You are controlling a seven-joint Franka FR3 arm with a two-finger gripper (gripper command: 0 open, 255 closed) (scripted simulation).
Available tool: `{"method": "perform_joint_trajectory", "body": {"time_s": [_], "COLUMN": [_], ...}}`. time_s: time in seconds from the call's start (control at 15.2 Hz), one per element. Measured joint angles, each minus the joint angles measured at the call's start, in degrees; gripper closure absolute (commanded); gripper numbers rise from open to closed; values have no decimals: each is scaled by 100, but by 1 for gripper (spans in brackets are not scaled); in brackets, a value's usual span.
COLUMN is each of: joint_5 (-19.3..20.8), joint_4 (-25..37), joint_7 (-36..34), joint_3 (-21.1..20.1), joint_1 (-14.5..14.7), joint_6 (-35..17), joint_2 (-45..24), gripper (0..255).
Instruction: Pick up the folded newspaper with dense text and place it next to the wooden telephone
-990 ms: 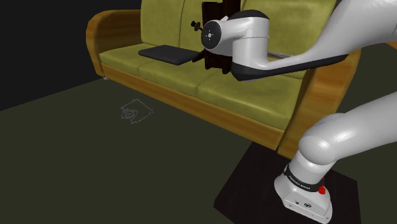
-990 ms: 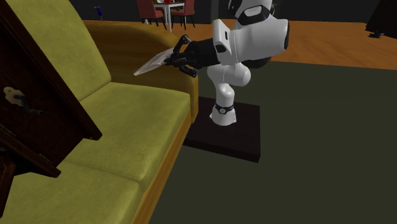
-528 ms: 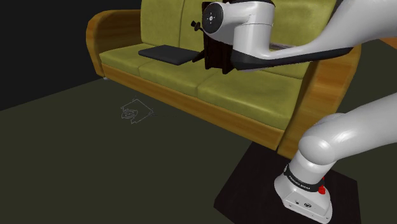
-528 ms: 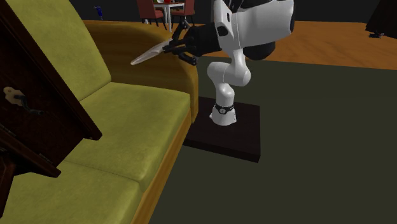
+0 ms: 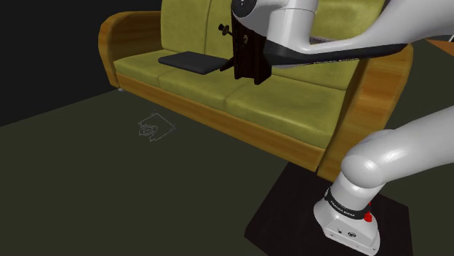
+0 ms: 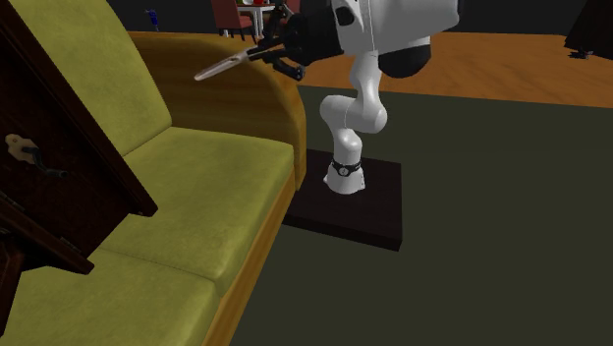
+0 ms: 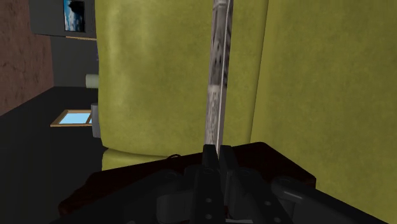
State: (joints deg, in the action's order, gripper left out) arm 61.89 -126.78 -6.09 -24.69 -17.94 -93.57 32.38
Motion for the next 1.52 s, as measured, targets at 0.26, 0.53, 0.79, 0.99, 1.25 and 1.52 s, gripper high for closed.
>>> {"method": "perform_joint_trajectory", "body": {"time_s": [0.26,0.53,0.79,0.99,1.25,1.52], "joint_5": [7,18,32,51,78,115], "joint_4": [268,561,874,1109,1470,1824], "joint_7": [240,475,720,883,1118,1348], "joint_3": [23,32,36,36,14,0], "joint_1": [-24,-53,-85,-115,-160,-207], "joint_6": [84,178,278,344,458,556], "joint_2": [-13,-52,-100,-159,-258,-363], "gripper": [255,255,255,255,255,255]}}
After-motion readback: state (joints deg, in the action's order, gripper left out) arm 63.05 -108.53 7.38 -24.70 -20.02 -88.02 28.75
